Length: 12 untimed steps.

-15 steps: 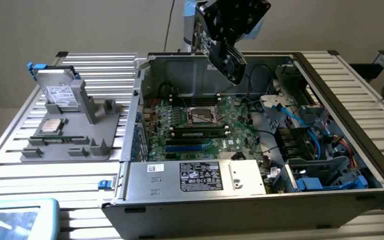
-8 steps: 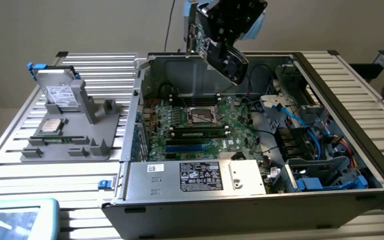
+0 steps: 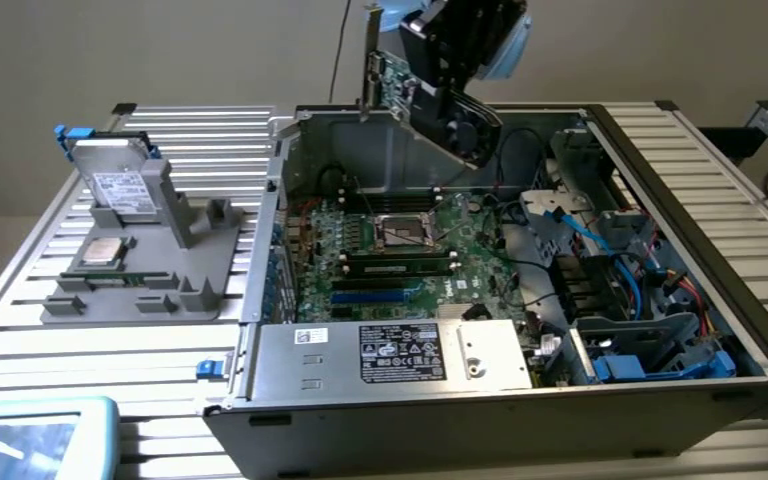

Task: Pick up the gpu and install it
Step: 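Insert the gpu into the slot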

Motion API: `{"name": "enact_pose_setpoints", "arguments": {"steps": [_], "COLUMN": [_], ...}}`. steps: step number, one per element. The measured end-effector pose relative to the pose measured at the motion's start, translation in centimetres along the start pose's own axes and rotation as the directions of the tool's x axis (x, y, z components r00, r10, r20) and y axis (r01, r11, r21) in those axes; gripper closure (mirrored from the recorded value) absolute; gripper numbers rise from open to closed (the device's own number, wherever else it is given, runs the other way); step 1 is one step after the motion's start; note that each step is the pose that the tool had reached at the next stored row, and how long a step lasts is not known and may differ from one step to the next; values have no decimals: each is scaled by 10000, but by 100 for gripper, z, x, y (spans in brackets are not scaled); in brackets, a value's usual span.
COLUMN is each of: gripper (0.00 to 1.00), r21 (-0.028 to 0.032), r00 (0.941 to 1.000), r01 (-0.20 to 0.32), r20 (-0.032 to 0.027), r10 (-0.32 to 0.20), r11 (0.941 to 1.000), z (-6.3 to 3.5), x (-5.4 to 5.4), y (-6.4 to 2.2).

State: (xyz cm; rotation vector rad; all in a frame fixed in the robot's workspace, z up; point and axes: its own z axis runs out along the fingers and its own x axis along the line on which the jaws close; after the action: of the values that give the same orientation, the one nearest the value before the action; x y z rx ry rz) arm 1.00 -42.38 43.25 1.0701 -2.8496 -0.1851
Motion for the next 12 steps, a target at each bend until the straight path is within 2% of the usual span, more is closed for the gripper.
{"name": "enact_pose_setpoints", "arguments": {"steps": [3,6,9,12], "gripper": [73,73,73,73], "r21": [17,29,38,45], "r00": [9985,9940,9867,9761], "r01": [544,1082,1611,2152], "r20": [-75,-150,-227,-308], "r10": [-544,-1082,-1610,-2150], "r11": [9985,9941,9869,9766], "z": [0,0,0,0], "x": [0,0,0,0], "y": [0,0,0,0]}}
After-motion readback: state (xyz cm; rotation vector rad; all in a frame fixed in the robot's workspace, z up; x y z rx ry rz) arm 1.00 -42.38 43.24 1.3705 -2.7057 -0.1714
